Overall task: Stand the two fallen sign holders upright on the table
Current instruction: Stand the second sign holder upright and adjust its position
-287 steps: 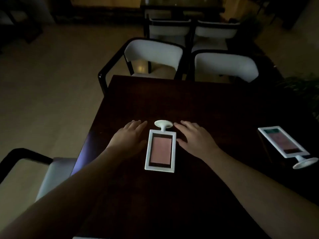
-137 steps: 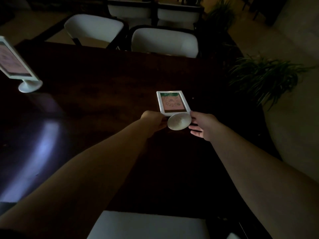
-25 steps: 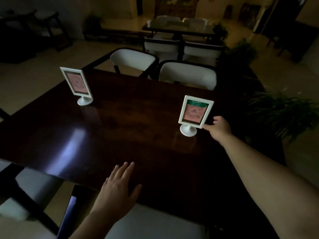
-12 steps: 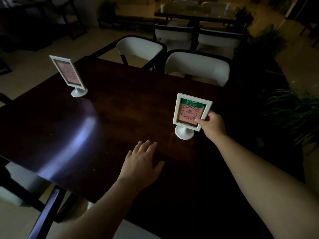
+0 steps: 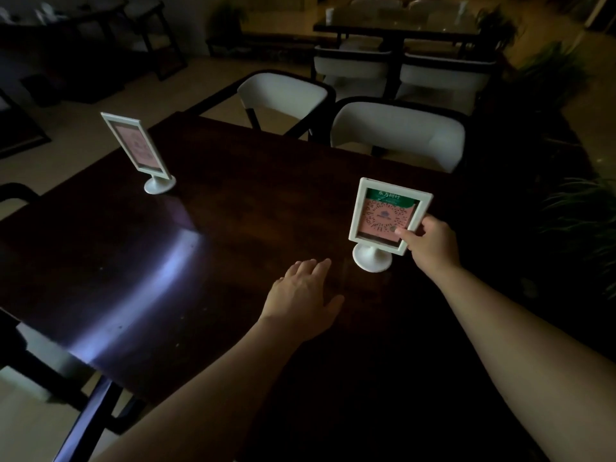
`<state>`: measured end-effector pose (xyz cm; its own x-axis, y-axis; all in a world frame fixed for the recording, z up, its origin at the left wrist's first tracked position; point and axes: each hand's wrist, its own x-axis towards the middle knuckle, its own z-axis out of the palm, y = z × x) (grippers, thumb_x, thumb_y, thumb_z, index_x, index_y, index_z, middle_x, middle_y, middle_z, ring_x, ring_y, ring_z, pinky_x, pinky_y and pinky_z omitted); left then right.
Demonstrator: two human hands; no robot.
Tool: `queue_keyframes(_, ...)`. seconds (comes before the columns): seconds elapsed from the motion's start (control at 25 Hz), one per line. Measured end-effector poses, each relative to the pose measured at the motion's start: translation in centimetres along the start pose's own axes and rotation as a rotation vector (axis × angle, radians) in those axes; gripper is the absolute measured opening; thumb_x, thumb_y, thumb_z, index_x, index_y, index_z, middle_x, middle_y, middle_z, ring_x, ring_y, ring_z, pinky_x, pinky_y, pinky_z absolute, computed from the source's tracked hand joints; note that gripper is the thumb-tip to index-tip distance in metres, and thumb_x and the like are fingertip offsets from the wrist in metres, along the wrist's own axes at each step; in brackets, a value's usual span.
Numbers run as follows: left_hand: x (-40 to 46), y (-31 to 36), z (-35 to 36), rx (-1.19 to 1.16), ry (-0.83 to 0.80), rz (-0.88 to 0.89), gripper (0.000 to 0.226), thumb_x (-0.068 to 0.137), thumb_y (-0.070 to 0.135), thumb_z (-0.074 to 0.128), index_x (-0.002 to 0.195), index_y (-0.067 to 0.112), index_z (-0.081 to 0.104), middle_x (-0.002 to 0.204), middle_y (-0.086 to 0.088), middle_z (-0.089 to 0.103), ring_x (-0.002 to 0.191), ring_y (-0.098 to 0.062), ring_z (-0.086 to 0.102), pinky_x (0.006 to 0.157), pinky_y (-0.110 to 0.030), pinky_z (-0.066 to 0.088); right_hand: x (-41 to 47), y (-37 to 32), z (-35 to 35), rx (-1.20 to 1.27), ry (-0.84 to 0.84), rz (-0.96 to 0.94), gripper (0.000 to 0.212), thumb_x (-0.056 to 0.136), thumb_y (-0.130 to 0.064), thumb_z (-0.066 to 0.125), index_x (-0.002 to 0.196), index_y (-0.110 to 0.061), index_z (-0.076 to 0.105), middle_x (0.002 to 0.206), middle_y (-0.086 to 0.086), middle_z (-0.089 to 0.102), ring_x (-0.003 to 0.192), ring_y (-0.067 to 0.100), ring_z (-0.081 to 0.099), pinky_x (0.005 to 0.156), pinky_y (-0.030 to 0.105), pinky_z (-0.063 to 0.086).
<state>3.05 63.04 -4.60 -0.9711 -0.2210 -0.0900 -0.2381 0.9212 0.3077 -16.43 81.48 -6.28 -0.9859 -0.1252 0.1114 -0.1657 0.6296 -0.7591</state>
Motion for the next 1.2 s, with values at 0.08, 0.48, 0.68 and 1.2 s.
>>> queue_keyframes(0.08,0.7,0.0,0.3,-0.011,-0.014,-0.015,0.08,0.089,0.061,0.052,0.155,0.029,0.021,0.161,-0.003,0.03,0.148,-0.026,0.022,0.112,-0.052,0.035,0.9,0.4,0.0,0.001,0.001,-0.006,0.026,0.087,-0.023,0.074,0.109,-0.01,0.069,0.103,0.01,0.072,0.09,0.028,0.069,0.073,0.039,0.058)
queue_keyframes(0.48,1.3,-0.3,2.1,-0.029,-0.063,-0.039,0.078,0.091,0.059,0.053,0.155,0.028,0.021,0.16,-0.002,0.03,0.148,-0.024,0.024,0.109,-0.05,0.04,3.0,2.1,-2.2,-0.05,-0.015,0.002,0.027,0.088,-0.023,0.074,0.108,-0.006,0.069,0.106,0.014,0.072,0.091,0.03,0.069,0.075,0.034,0.053)
queue_keyframes(0.68,0.9,-0.4,2.5,-0.027,-0.061,-0.036,0.078,0.09,0.06,0.053,0.155,0.028,0.021,0.16,-0.002,0.031,0.147,-0.024,0.026,0.109,-0.05,0.04,2.7,2.7,-3.1,-0.068,-0.053,0.004,0.027,0.087,-0.023,0.075,0.109,-0.009,0.069,0.105,0.01,0.073,0.091,0.028,0.069,0.078,0.036,0.054)
queue_keyframes(1.2,0.1,-1.4,2.0,-0.02,-0.02,-0.035,0.078,0.089,0.061,0.052,0.154,0.027,0.024,0.159,-0.002,0.033,0.146,-0.025,0.028,0.107,-0.049,0.041,0.0,2.6,-3.1,0.086,-0.03,0.137,0.047,0.08,-0.026,0.082,0.118,-0.013,0.058,0.104,0.002,0.067,0.09,0.021,0.065,0.07,0.031,0.052)
